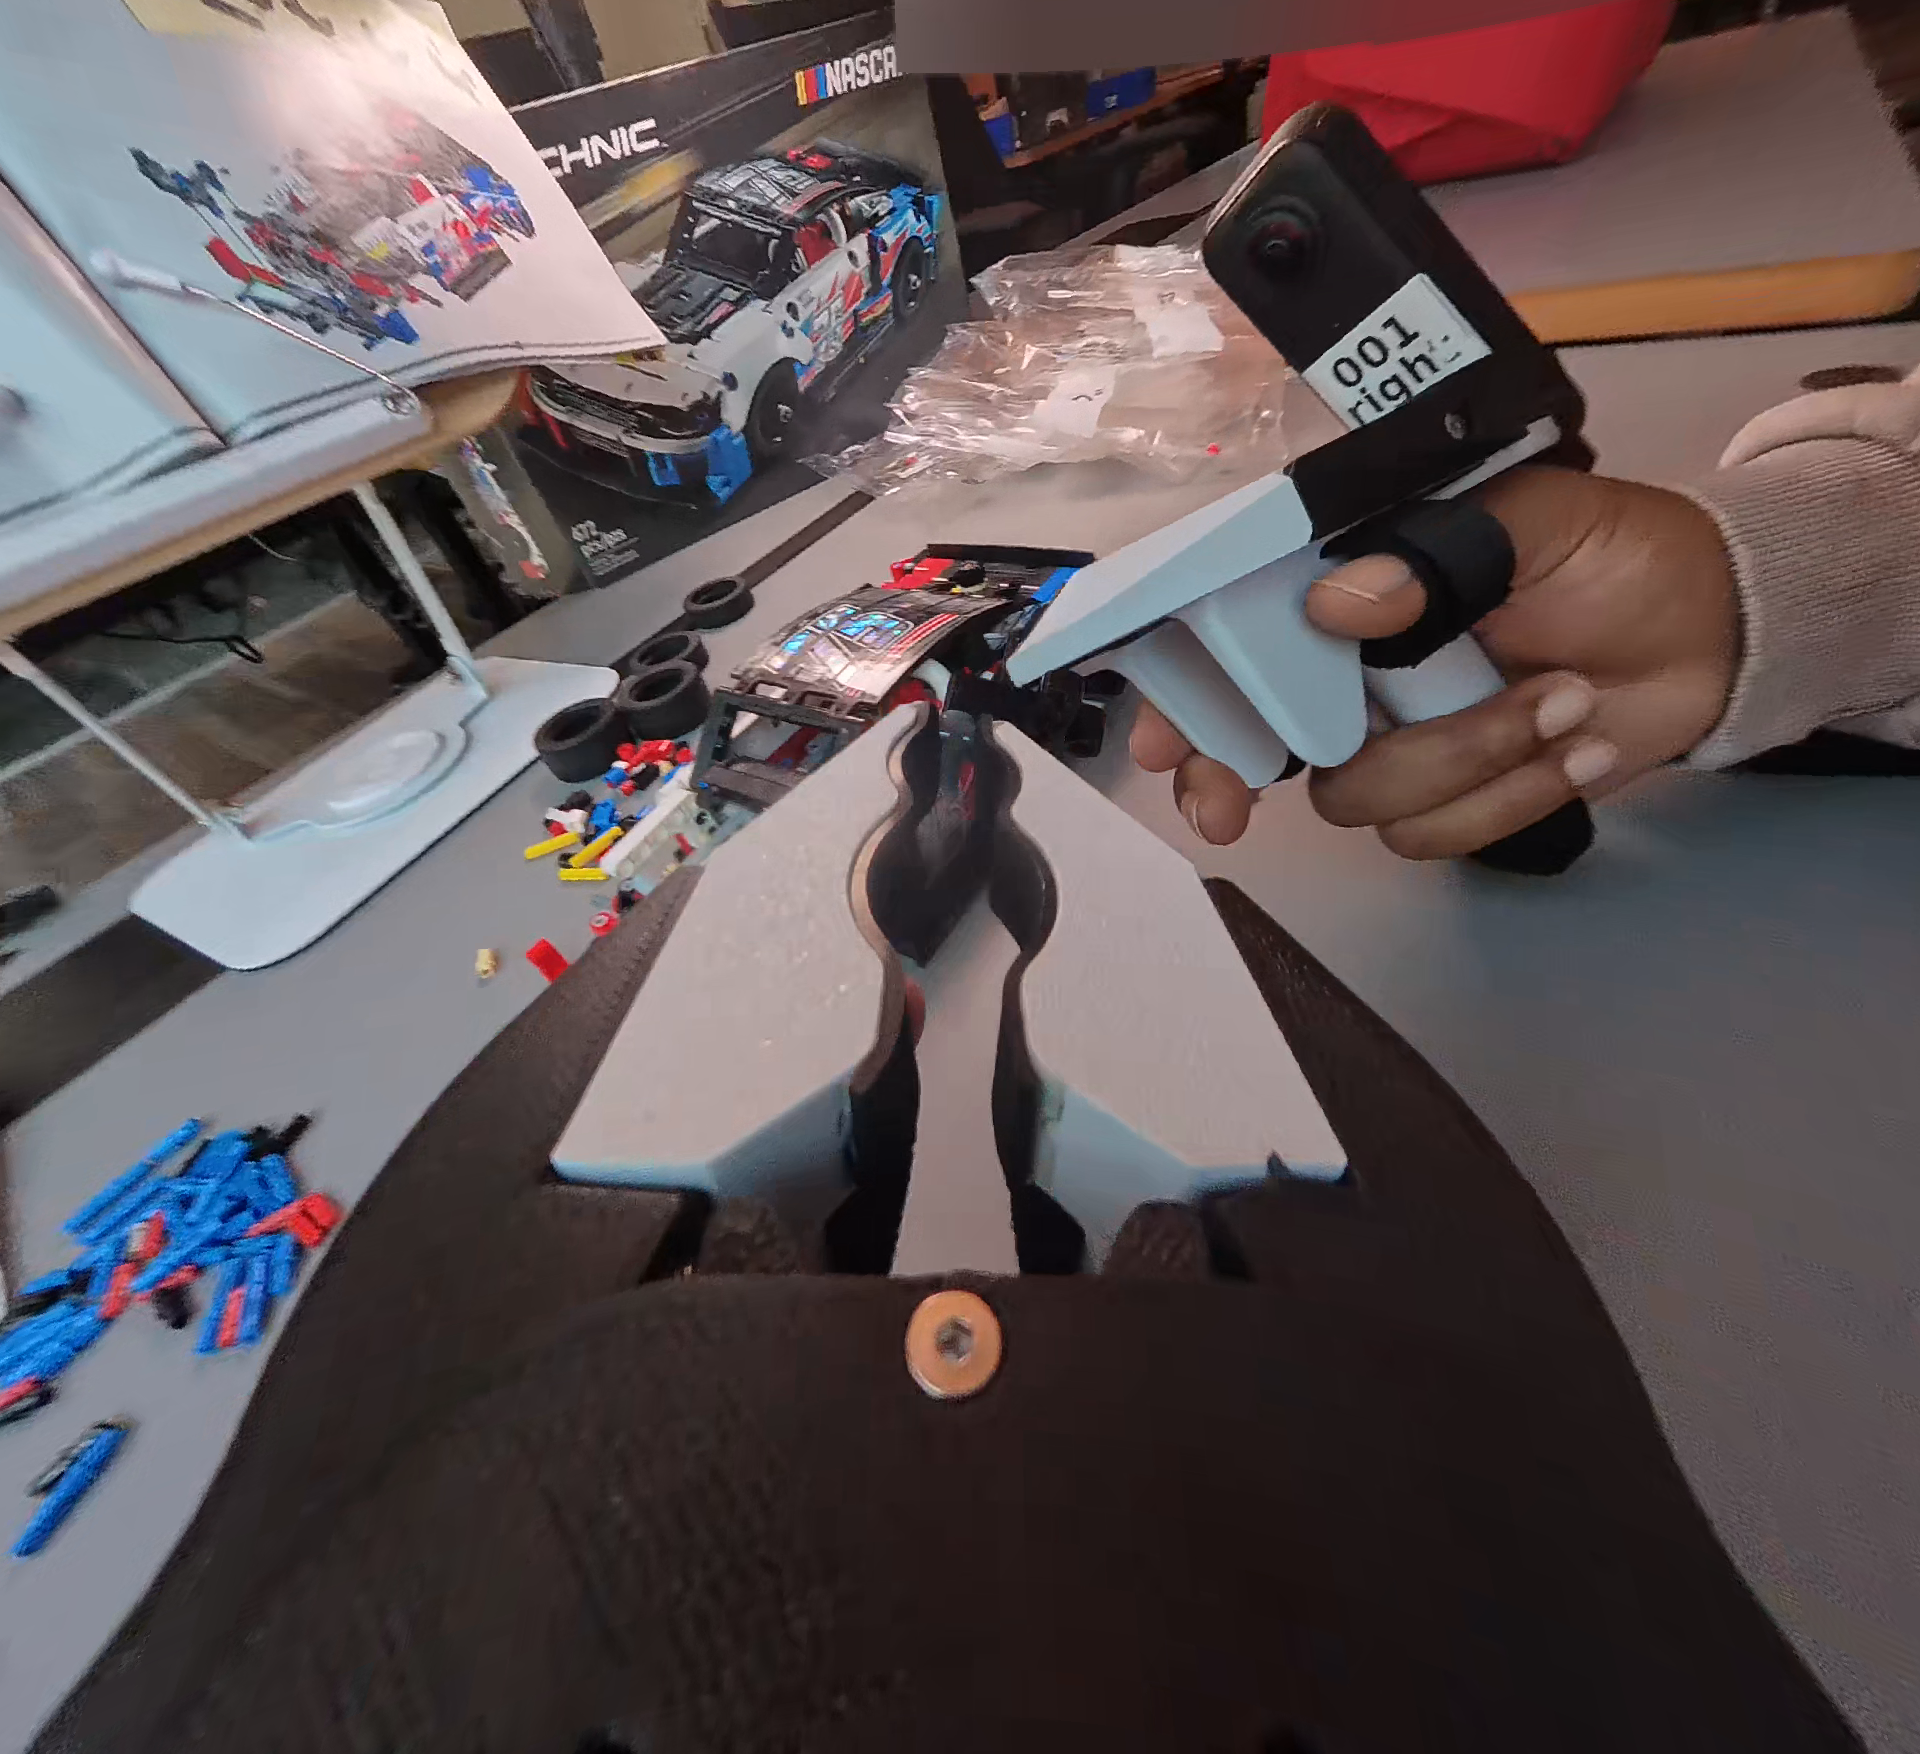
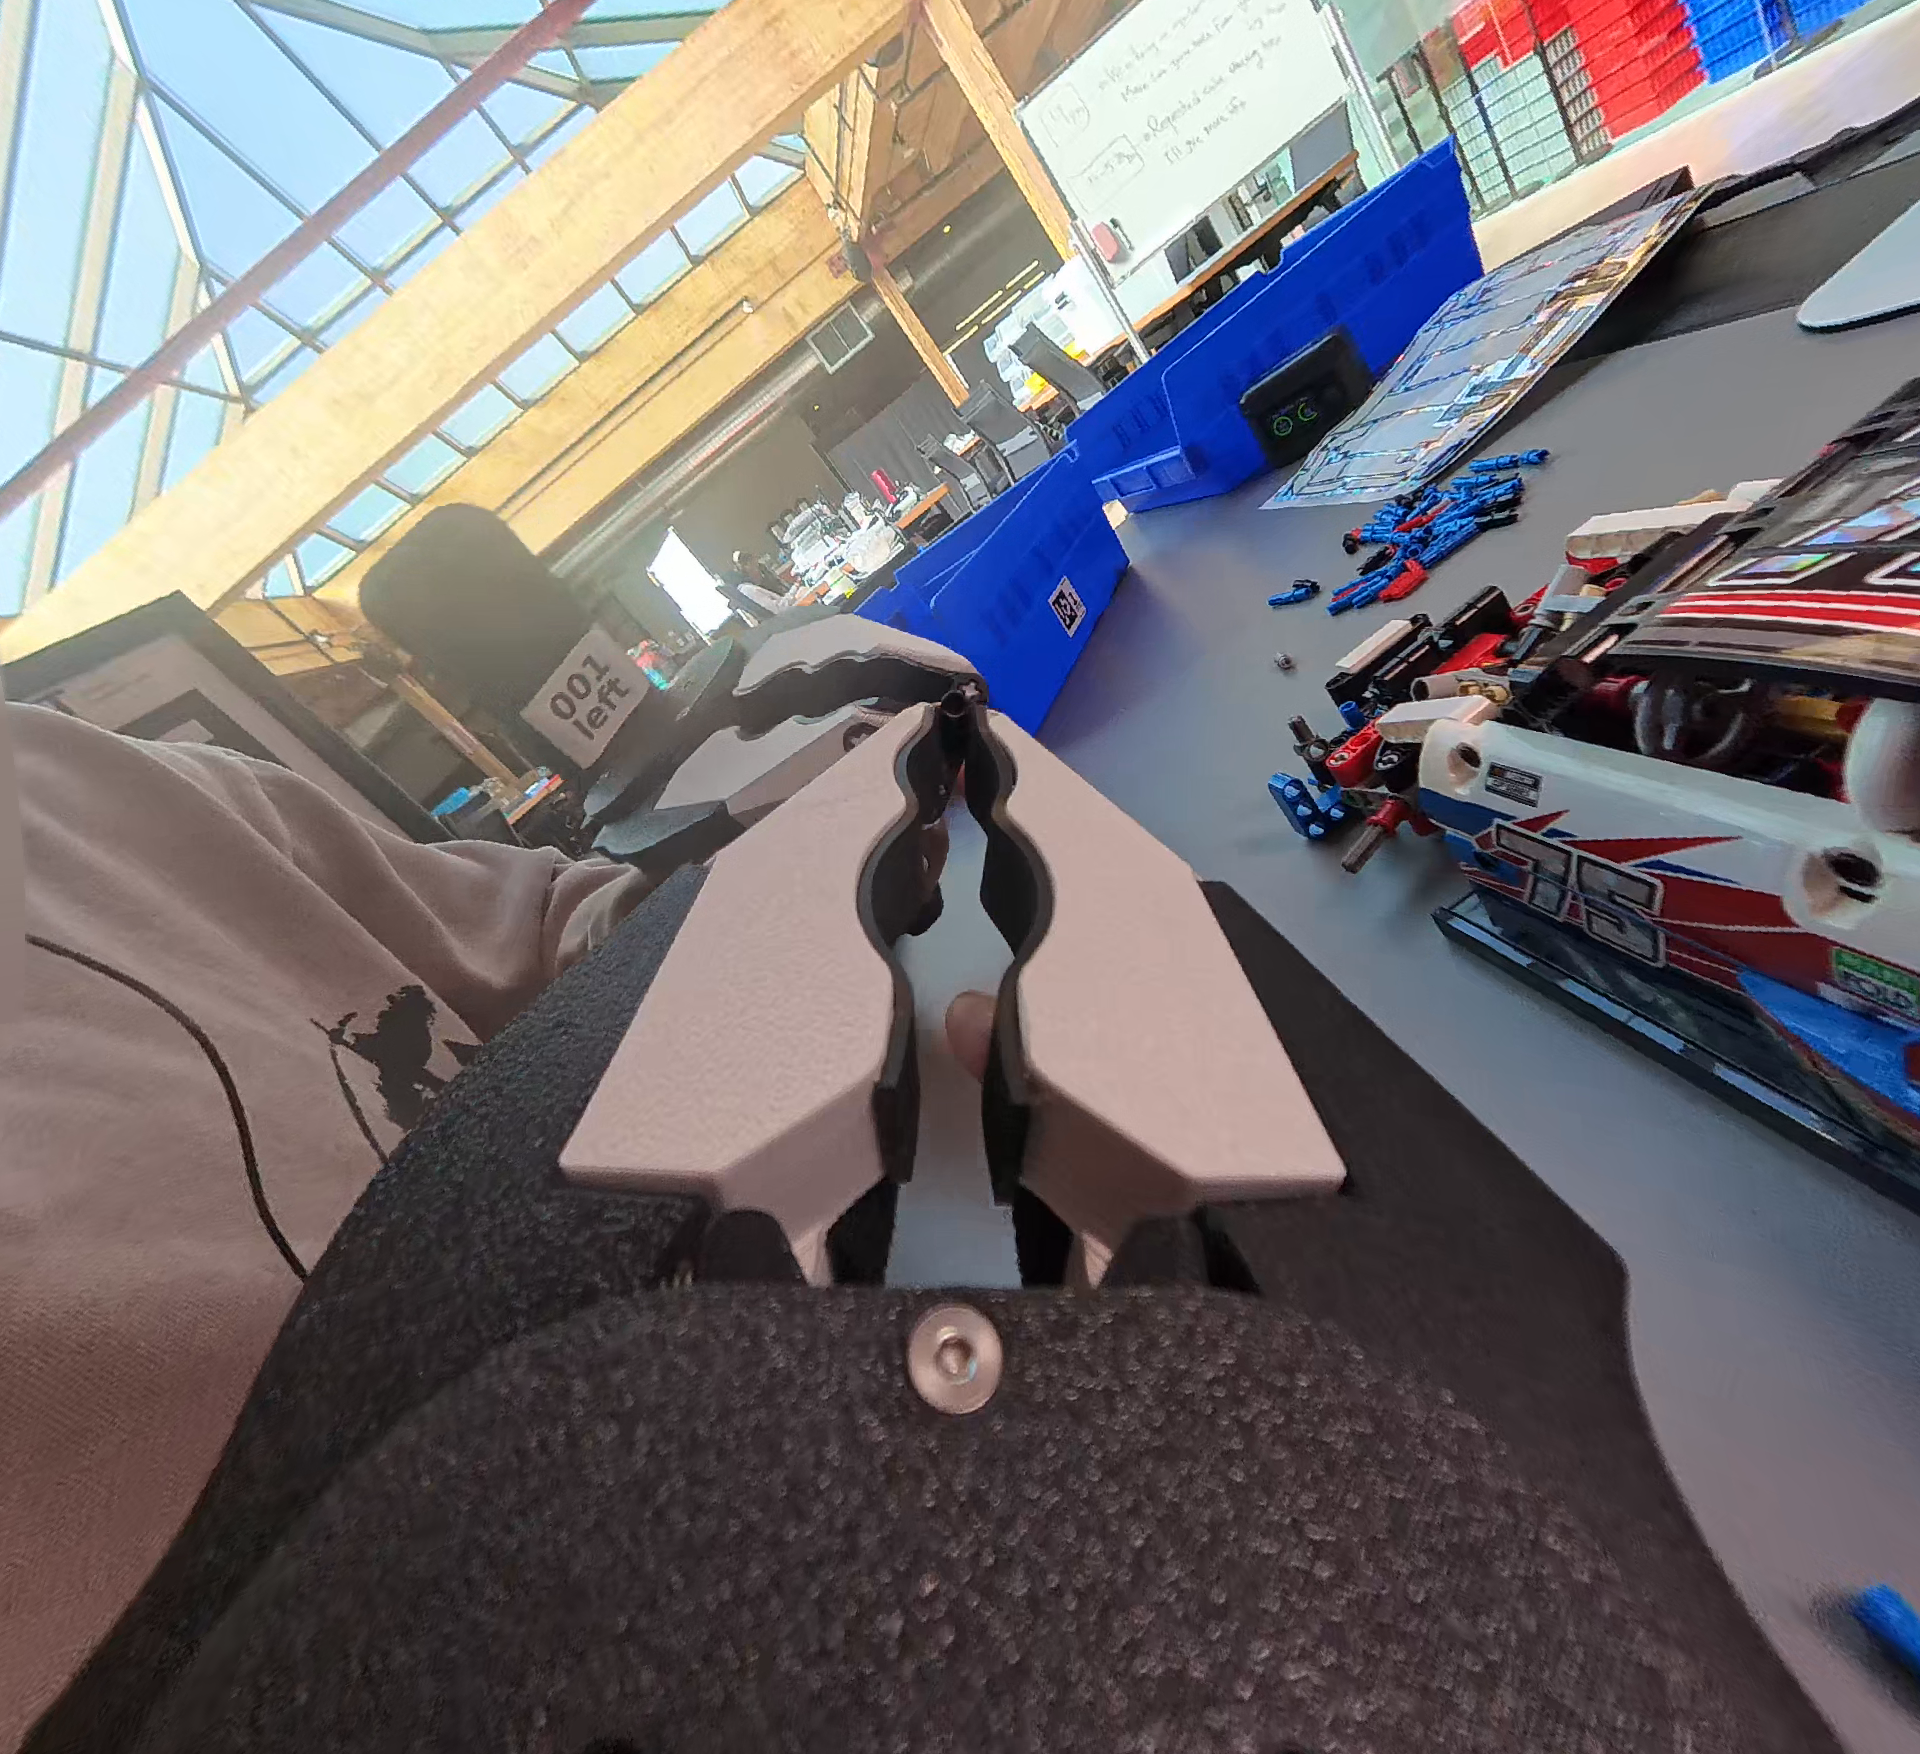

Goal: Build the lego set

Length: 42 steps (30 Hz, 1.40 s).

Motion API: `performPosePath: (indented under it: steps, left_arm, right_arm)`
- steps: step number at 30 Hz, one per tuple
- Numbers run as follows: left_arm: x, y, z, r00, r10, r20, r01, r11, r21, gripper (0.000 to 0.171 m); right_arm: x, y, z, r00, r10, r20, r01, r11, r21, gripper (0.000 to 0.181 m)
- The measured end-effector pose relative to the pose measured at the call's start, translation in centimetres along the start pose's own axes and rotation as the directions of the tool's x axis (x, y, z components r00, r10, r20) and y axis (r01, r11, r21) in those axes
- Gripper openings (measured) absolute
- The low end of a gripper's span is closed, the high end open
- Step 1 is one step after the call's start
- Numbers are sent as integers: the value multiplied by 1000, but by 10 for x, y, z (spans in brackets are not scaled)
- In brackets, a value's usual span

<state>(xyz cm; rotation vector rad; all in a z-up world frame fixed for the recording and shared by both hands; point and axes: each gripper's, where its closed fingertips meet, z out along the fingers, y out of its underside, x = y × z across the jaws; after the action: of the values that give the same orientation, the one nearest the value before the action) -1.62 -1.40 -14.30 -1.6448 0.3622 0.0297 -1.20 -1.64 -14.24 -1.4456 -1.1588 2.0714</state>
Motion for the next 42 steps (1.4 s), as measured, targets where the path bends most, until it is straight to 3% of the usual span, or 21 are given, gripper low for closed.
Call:
performPosePath:
  steps: [5, 9, 13, 17, 21, 25, 33, 37, 42]
  left_arm:
    - [-7, -9, 3, 970, 212, 119, -211, 977, -20, 4]
    - [-4, -9, 1, 911, 385, 146, -384, 923, -36, 3]
    - [3, -7, -4, 880, 464, 100, -468, 884, 12, 4]
    - [8, -9, -9, 927, 374, 36, -376, 923, 76, 4]
    - [4, -20, -11, 974, 225, 1, -222, 965, 141, 5]
    - [5, -25, -11, 970, 242, 5, -240, 959, 152, 5]
    - [8, -16, -10, 958, 286, -5, -284, 952, 115, 5]
    - [10, -12, -7, 957, 288, -24, -284, 954, 96, 5]
    - [13, -7, -6, 957, 285, -45, -281, 957, 77, 5]
  right_arm:
    - [2, -11, 3, 997, 64, -48, -58, 993, 103, 2]
    - [1, -7, 3, 996, 88, -32, -86, 994, 70, 3]
    - [-3, 0, 2, 994, 105, 19, -105, 994, 17, 2]
    - [-10, 6, 1, 987, 130, 96, -128, 991, -33, 3]
    - [-19, -5, 3, 987, 76, 140, -78, 997, 10, 4]
    - [-27, -13, 0, 985, -8, 175, 8, 1000, -3, 4]
    - [-20, -14, -7, 983, -139, 121, 147, 988, -56, 15]
    - [-17, -7, -10, 968, -231, 99, 243, 961, -130, 6]
    - [-15, -2, -10, 967, -240, 88, 252, 953, -168, 2]
